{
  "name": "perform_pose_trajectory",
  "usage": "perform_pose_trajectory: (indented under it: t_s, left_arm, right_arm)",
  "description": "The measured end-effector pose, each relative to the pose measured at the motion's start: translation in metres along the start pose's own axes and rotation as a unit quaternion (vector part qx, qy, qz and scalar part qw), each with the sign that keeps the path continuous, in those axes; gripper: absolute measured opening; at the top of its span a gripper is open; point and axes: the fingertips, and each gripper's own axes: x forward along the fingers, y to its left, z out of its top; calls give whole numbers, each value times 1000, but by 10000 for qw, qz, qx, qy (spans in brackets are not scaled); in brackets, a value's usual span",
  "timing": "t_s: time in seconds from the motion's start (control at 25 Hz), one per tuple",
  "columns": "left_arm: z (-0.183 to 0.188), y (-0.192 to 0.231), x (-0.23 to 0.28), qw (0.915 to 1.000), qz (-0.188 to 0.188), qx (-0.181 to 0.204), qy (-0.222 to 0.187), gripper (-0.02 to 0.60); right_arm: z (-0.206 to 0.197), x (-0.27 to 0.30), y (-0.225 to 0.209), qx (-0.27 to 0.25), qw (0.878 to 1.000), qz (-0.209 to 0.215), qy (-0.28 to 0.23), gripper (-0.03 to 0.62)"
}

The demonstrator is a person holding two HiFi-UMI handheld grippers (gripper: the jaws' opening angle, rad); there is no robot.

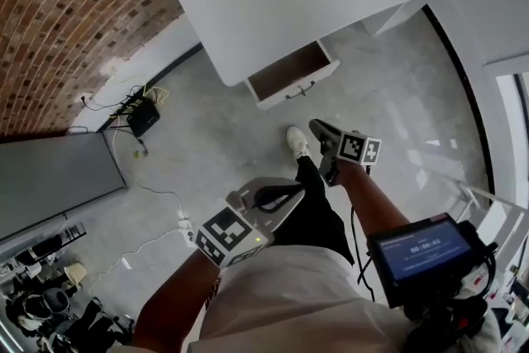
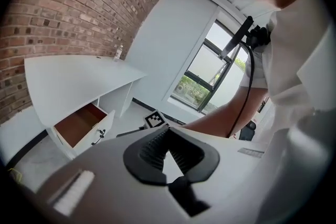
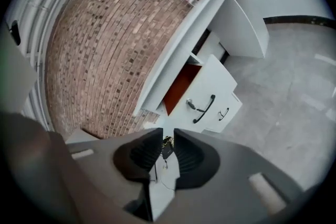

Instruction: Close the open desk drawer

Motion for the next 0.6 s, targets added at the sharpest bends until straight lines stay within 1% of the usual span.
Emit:
perform_pose_trajectory:
  t_s: [0.08,0.16,0.28,0.4,0.48,0.6]
  left_arm:
    - [4,15,16,9999,-112,5,119,5]
    - [7,31,33,9995,-225,1,239,5]
    - [18,62,54,9987,-366,85,350,5]
    - [24,93,74,9979,-451,159,436,5]
    - [26,93,88,9972,-519,242,473,5]
    - [23,85,103,9966,-579,318,490,5]
  right_arm:
    - [10,21,-23,341,9994,16,-99,67]
    - [19,39,-42,797,9965,124,-222,67]
    - [22,73,-89,1143,9929,95,-323,67]
    - [32,108,-123,1512,9870,118,-535,67]
    - [37,112,-136,1685,9830,209,-696,69]
    - [39,109,-145,1839,9785,392,-853,79]
